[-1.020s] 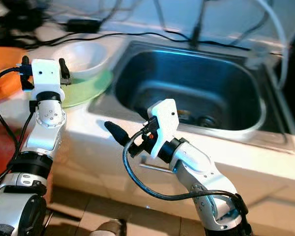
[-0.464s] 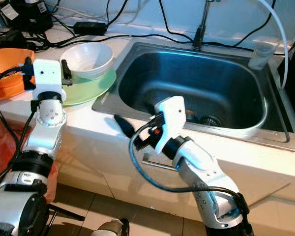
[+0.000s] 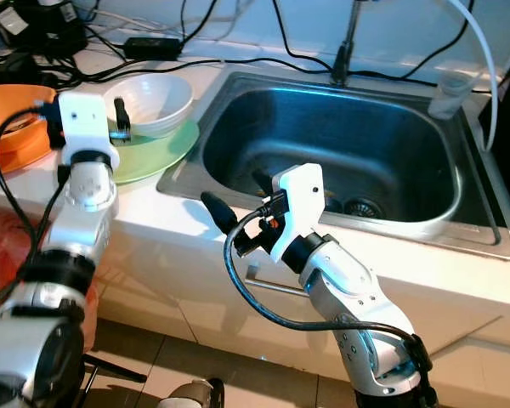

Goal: Kitchen organization

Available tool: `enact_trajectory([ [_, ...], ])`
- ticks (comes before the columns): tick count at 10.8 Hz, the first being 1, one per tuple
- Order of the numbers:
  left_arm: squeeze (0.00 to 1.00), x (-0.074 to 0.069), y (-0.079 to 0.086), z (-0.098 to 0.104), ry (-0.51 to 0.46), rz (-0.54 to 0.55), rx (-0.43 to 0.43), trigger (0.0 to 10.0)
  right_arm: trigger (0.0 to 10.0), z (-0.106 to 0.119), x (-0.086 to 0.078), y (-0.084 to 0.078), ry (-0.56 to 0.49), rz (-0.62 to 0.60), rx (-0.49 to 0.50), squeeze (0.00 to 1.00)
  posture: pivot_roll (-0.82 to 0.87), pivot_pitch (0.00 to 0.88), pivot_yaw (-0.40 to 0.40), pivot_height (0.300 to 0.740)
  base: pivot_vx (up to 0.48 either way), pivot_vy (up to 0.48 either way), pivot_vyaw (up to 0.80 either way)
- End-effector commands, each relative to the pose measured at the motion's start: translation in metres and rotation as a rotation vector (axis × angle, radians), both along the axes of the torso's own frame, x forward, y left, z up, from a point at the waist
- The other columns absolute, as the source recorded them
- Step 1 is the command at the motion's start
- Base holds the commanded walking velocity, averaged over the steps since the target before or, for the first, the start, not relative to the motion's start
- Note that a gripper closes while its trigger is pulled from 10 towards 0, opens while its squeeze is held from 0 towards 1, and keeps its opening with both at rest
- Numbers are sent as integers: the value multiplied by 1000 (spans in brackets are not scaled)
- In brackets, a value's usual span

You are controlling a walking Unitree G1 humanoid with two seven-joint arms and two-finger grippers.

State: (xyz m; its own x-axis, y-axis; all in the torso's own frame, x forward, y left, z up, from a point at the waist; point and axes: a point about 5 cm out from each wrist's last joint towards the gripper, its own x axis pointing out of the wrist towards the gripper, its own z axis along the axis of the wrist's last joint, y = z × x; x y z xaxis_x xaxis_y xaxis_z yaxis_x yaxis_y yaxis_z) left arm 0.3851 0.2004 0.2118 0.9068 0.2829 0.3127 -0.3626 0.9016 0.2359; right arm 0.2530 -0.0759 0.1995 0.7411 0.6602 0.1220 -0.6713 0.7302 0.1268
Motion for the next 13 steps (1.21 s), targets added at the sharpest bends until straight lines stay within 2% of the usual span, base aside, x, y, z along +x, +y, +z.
enact_trajectory([
  [1,0,2,3,5,-5,-9,-4,10000,10000,5,-4,0,-5,6,14,0,37,106,29,740,0,0,0],
  [3,0,9,3,19,-9,-40,39,10000,10000,11,-7,3,-4,25,24,0,31,120,43,740,0,0,0],
  [4,0,14,6,23,46,-74,72,10000,10000,10,-7,2,-2,16,21,0,36,129,53,740,0,0,0],
  [6,0,16,20,35,70,-86,92,10000,10000,8,-8,1,12,6,21,0,40,129,59,740,0,0,0],
  [7,0,16,24,43,55,-117,63,10000,10000,7,-9,2,13,6,19,0,39,129,59,740,0,0,0],
  [8,0,17,23,48,61,-205,18,10000,10000,6,-8,1,16,4,17,0,39,127,57,740,0,0,0],
  [10,0,20,14,53,138,-413,45,10000,10000,5,-6,0,18,2,10,0,47,118,52,740,0,0,0],
  [11,0,19,9,48,192,-512,57,10000,10000,4,-5,1,18,5,9,0,50,116,52,740,0,0,0],
  [13,0,18,18,34,291,-551,107,10000,10000,4,-6,1,18,4,8,0,49,115,58,740,0,0,0],
])
